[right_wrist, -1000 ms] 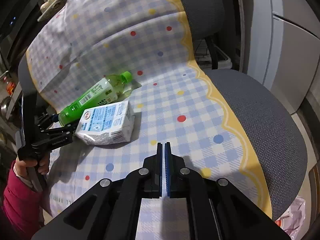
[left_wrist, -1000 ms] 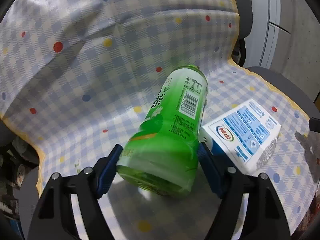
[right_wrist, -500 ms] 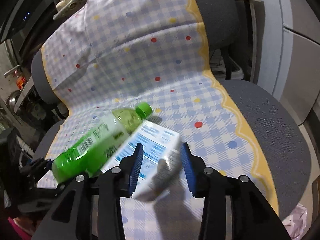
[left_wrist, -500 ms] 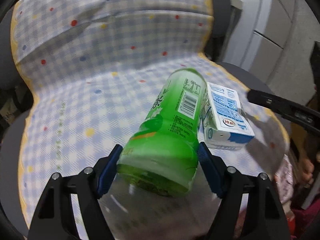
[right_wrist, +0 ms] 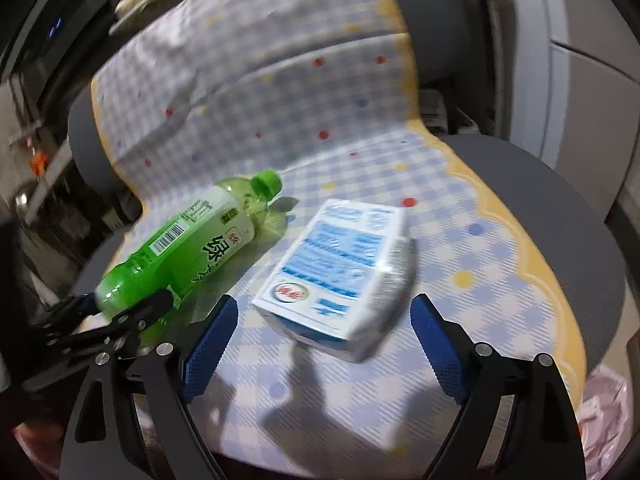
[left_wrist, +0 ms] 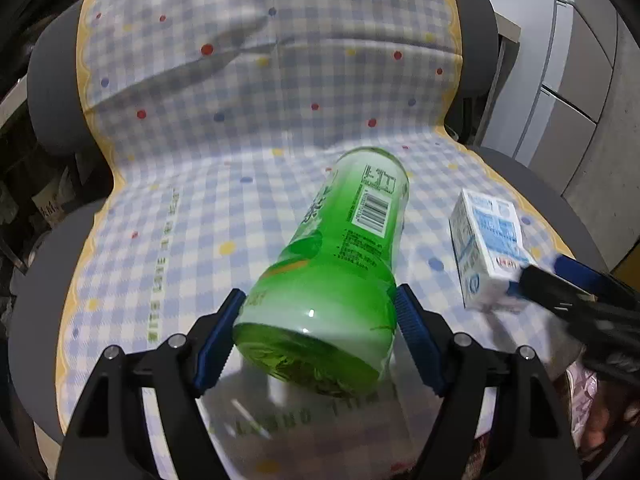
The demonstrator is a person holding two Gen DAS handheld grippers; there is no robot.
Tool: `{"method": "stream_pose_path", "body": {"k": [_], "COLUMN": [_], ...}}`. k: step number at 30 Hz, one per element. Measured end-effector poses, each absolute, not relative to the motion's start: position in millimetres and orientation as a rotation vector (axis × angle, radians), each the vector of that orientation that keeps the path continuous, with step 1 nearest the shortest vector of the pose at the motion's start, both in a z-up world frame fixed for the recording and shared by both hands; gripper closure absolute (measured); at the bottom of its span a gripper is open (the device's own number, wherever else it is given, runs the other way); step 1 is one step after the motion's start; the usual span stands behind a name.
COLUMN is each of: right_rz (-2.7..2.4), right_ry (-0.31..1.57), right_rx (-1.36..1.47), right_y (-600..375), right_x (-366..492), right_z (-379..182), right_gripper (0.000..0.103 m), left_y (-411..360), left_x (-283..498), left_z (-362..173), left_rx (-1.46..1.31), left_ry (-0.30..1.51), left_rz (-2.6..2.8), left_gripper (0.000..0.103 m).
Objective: Collect trash
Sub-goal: 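Grasp the green tea bottle with the left gripper, then grasp the white milk carton with the right gripper while the left holds the bottle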
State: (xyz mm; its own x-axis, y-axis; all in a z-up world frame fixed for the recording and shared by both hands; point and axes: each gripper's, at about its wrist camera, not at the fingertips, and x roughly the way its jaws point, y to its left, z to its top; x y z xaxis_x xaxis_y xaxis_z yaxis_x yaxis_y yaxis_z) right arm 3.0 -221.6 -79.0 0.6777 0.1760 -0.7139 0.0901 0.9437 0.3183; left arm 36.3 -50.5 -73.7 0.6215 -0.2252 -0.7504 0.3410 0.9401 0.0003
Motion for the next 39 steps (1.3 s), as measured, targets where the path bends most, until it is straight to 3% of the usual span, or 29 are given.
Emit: {"method": "stream_pose_path", "body": {"k": [6, 11, 19, 25, 26, 27, 31, 35, 37, 39], "right_rz": [-0.041, -0.119, -0.077, -0.020, -0.010, -0.005, -0.004, 0.026, 0.037, 0.036], "right_ry": [0.882, 0.893, 0.849, 0.826, 0.830, 0.830, 0.811, 0.807, 0.806, 0.827], "right_rx": [0.264, 0.238, 0.213, 0.208, 0.212, 0.215, 0.231, 0.257, 0.256, 0.258], "right_y": [-218, -256, -272, -264, -263, -262, -266, -267, -267, -267], "right_x": [9, -11, -31, -32, -31, -30, -29, -16, -5, 6], "right_z": [-94, -87, -64, -59, -60, -60, -59, -62, -64, -68], "right_gripper": [0.016, 0.017, 0.017, 0.027, 0.028, 0.032, 0.038, 0.035, 0.019, 0.018], "left_y": [-46, -51, -89, -114, -115, -115, -99, -79, -71, -64], "left_x": [28, 23, 50, 76, 79, 80, 66, 47, 44, 41], "left_z": [-79, -72, -59, -75, -77, -79, -64, -48, -43, -41], "left_rx": [0.125, 0.121, 0.264, 0.353, 0.351, 0.342, 0.259, 0.185, 0.145, 0.122], "left_ry": [0.881, 0.884, 0.894, 1.008, 1.024, 1.031, 0.927, 0.847, 0.841, 0.830], "left_rz": [-0.349, -0.420, -0.443, -0.502, -0.516, -0.518, -0.505, -0.453, -0.435, -0.415], "left_gripper": [0.029, 0.020, 0.020, 0.033, 0.043, 0.046, 0.047, 0.047, 0.047, 0.047]}}
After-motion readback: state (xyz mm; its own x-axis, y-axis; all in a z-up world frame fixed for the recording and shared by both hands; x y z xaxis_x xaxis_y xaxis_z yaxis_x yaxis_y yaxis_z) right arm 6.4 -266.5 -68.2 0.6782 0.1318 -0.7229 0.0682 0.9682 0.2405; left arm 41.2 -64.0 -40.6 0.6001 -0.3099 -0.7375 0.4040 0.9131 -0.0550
